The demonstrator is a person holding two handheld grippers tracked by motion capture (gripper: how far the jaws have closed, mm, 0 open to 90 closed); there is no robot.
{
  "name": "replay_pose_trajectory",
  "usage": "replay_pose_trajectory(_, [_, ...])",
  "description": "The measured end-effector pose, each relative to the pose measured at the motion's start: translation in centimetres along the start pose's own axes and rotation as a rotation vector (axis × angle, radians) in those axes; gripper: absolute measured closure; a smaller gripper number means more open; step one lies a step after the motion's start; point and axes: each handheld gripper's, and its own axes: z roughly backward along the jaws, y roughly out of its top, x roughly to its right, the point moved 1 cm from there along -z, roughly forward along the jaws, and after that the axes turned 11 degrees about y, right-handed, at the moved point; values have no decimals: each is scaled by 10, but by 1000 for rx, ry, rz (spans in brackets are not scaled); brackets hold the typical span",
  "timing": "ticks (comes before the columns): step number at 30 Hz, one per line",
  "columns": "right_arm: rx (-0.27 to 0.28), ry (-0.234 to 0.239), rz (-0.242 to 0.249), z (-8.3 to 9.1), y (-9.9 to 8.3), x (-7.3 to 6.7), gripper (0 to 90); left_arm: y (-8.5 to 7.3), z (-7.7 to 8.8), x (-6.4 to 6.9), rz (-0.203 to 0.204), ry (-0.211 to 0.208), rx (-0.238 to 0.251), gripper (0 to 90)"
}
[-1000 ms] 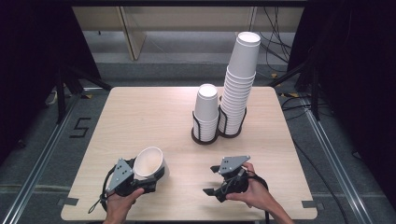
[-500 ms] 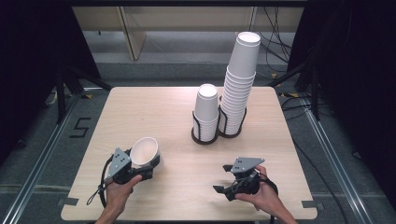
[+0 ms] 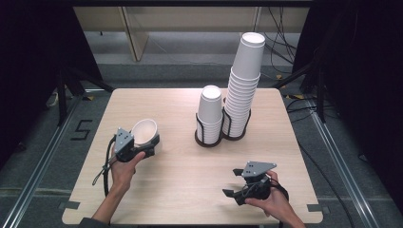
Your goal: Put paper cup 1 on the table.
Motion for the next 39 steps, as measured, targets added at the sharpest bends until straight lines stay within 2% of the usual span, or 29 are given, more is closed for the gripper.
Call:
replay_pose_trajectory(2, [-2,7,-14,0,0,0,188,2,-9,-3,-26,15,-7,134])
replay_pose_trajectory(7, [-2,5,-13,-1,-2,-1,188,6,-28,-14,-40,57,-18,134])
replay_pose_trajectory(8, [-9,1,2,-1,-2,0,188,7,-31,-16,-41,63,-22,134])
replay_pose_trajectory(9, [-11,6,-14,-2,-2,-2,188,7,-34,-18,-46,69,-23,134])
replay_pose_trajectory(13, [-19,10,-6,-4,-3,-2,189,7,-45,-27,-16,98,-35,134])
replay_pose_trajectory(16, [-21,12,-16,-4,-3,-2,189,7,-52,-31,-21,120,-43,134])
replay_pose_trajectory(20, [-19,11,-11,-4,-3,-2,190,7,-60,-33,-11,123,-46,134])
replay_pose_trajectory(21, [-17,10,1,-4,-3,-1,190,7,-62,-33,-18,124,-52,134])
replay_pose_trajectory(26, [-18,15,-2,-4,-3,-1,190,5,-74,-34,-44,151,-71,132])
replay_pose_trajectory(28, [-19,19,-18,-3,-3,-2,190,4,-79,-35,-31,152,-74,132])
replay_pose_trajectory(32, [-14,23,-19,-4,-3,-1,190,1,-86,-36,-39,159,-85,130])
replay_pose_trajectory(33, [-20,29,-32,-5,-3,-2,190,0,-88,-35,-36,159,-87,130])
replay_pose_trajectory(35, [-23,31,-9,-5,-4,0,190,-2,-90,-34,-24,151,-91,127])
replay_pose_trajectory(39, [-20,31,-13,-6,-4,-2,190,-6,-95,-32,-17,150,-84,122])
